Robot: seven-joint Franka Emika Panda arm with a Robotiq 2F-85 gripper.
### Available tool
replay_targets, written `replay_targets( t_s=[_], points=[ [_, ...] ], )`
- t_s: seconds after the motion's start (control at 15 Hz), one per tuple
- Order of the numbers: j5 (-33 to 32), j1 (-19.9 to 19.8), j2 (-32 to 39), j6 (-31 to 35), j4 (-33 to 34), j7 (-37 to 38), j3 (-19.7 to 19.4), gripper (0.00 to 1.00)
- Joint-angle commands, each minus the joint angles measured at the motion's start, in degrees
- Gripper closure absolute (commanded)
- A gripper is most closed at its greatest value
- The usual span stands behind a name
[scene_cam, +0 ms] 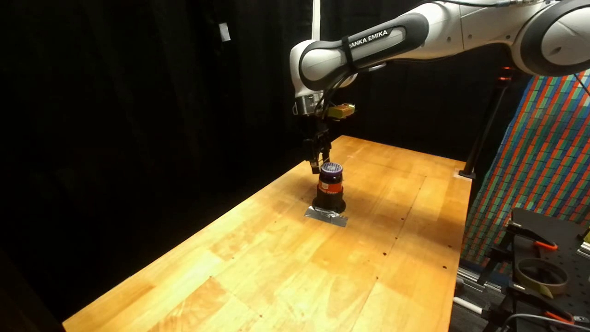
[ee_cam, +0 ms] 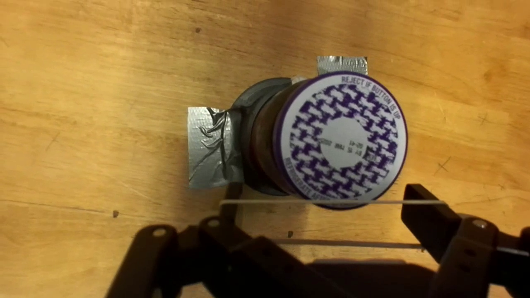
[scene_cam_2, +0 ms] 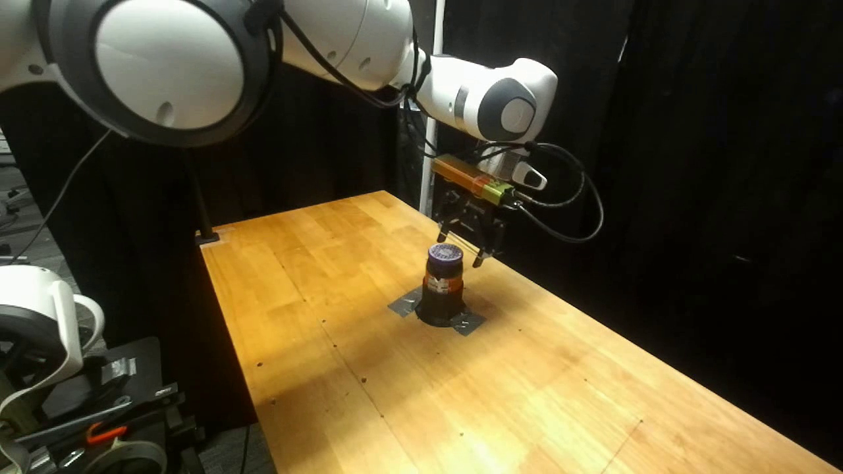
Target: Put the elastic around the bottle on the table
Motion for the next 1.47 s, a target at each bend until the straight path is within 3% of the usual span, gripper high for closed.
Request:
replay_targets(
  t_s=[0.0,0.8,1.4],
  points=[
    [-1.84,1.36,2.82,-2.93,5.21,1.94,-1.05,0.00],
    [-5.23,3.41,-1.87,-6.53,-3.06,6.22,-1.27,0.00],
    [-4.71,2.24,-12.53,1.97,-21.22,9.28,-1.42,0.00]
  ],
)
